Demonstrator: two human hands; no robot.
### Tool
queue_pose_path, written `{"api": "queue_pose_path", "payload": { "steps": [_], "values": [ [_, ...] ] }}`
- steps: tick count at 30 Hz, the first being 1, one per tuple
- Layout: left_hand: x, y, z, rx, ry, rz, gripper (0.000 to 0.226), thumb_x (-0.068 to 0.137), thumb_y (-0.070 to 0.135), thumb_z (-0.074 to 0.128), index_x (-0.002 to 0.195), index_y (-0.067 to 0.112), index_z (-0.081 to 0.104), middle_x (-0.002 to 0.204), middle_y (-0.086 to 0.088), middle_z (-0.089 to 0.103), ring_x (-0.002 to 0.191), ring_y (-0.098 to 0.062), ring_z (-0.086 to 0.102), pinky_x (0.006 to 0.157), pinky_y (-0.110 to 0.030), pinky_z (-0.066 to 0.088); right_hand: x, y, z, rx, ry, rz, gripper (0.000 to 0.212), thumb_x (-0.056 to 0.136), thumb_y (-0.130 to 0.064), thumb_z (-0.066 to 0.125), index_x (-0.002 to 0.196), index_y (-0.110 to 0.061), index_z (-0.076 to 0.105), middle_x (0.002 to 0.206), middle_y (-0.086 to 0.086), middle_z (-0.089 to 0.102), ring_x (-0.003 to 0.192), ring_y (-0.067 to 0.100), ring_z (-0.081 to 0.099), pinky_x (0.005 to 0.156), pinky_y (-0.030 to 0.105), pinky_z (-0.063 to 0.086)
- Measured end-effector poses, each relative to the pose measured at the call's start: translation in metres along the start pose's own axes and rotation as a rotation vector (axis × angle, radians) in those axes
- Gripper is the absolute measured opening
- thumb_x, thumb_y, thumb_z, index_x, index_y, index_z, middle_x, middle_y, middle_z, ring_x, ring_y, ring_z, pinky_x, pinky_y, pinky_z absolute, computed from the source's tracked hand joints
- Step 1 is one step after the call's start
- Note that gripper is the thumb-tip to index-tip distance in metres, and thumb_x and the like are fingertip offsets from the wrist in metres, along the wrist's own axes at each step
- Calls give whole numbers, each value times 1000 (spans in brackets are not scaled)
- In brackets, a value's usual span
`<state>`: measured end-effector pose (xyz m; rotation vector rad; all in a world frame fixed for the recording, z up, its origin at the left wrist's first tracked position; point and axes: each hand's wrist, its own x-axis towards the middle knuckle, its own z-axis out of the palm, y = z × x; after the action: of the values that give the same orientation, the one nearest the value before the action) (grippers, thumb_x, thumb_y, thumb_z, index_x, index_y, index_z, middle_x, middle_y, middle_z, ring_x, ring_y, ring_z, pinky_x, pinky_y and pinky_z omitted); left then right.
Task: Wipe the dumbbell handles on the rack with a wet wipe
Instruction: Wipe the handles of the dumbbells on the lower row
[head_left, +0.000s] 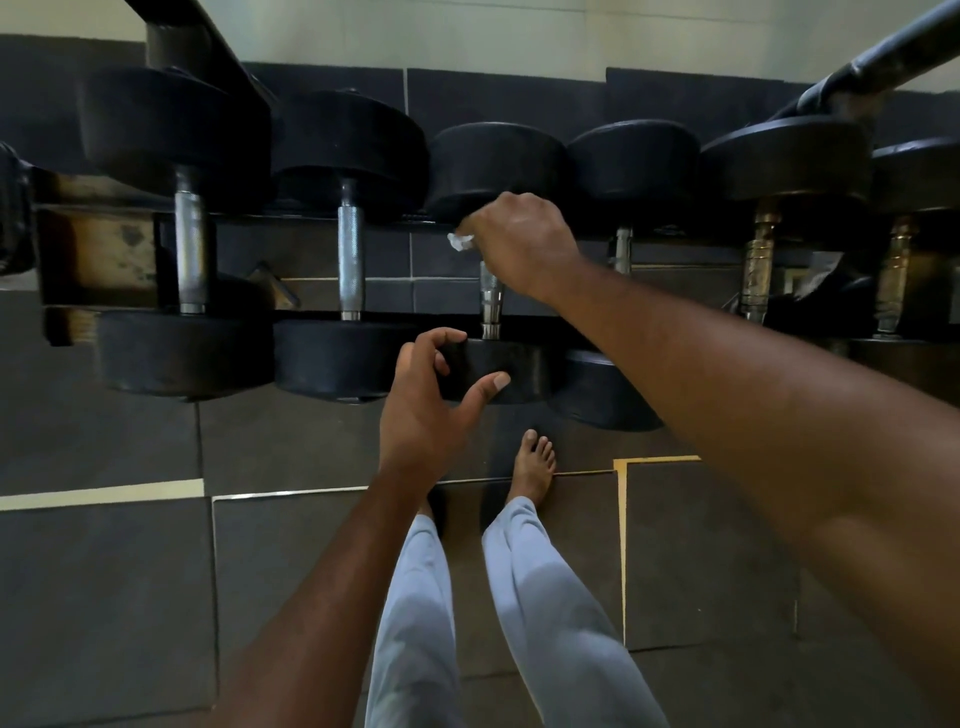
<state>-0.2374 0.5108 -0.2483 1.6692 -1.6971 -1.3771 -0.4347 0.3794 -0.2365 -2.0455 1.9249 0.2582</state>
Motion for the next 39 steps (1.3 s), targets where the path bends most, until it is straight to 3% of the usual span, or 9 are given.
{"api": "queue_pose_path", "payload": {
  "steps": [4, 9, 14, 17, 21, 25, 29, 33, 39],
  "values": [
    [-1, 0, 0, 14, -1, -2, 62, 82, 50, 89, 133, 34, 56, 107, 11, 51, 93, -4, 57, 75, -22, 55, 3, -9, -1, -31, -100, 20, 36, 89, -2, 60, 113, -22, 77, 102, 8, 75, 92, 34, 71, 72, 34, 50],
    [-1, 3, -1, 9, -11, -19, 62, 82, 50, 89, 133, 35, 56, 107, 11, 51, 93, -5, 57, 76, -27, 58, 11, -27, -22, -24, -390, -5, 23, 99, -27, 72, 120, -19, 74, 114, 6, 71, 93, 27, 62, 80, 37, 51],
    [-1, 4, -3, 22, -23, -8, 62, 84, 46, 89, 134, 32, 55, 112, 9, 53, 94, -1, 57, 75, -21, 54, -15, -33, -8, 53, -589, -81, 17, 100, -25, 69, 114, -17, 75, 93, 0, 68, 84, 19, 66, 65, 32, 50],
    [-1, 4, -2, 47, -23, 9, 62, 84, 49, 88, 134, 32, 54, 113, 9, 54, 94, 1, 57, 73, -18, 51, -31, -22, -1, 224, -529, -59, 15, 98, -23, 68, 107, -22, 80, 99, 0, 74, 95, 20, 70, 76, 35, 57],
    [-4, 13, 0, 96, 29, -28, 61, 84, 50, 87, 132, 30, 54, 108, 10, 54, 93, -5, 57, 77, -26, 55, -65, 22, -6, 576, -350, 112, 21, 95, -37, 78, 105, -20, 83, 84, -12, 73, 79, 4, 66, 73, 27, 50],
    [-18, 49, 25, 175, 34, 70, 49, 89, 42, 84, 128, 27, 58, 109, 12, 54, 94, -8, 59, 75, -34, 56, -115, 85, -5, 786, -101, 242, 21, 99, -20, 75, 105, -1, 80, 102, 16, 79, 93, 16, 69, 80, 32, 49],
    [-28, 80, 84, 168, -92, 106, 54, 88, 48, 85, 131, 24, 61, 117, 11, 55, 98, -2, 56, 80, -30, 56, -151, 140, 4, 724, 2, 311, 19, 99, -20, 75, 105, -4, 81, 107, 5, 79, 100, 16, 70, 79, 13, 43],
    [-38, 87, 134, 223, -110, 49, 67, 86, 54, 84, 136, 18, 57, 133, -1, 47, 106, -11, 58, 87, -29, 54, -161, 162, 24, 711, 2, 257, 13, 97, -25, 74, 98, -14, 80, 101, 3, 79, 97, 19, 73, 88, 37, 55],
    [-44, 80, 151, 189, 42, -12, 63, 84, 42, 90, 134, 18, 59, 129, 4, 43, 101, -7, 56, 90, -28, 55, -156, 153, 46, 644, -69, 123, 19, 91, -18, 80, 108, -26, 83, 109, -3, 80, 103, 14, 72, 87, 29, 55]
  ]
}}
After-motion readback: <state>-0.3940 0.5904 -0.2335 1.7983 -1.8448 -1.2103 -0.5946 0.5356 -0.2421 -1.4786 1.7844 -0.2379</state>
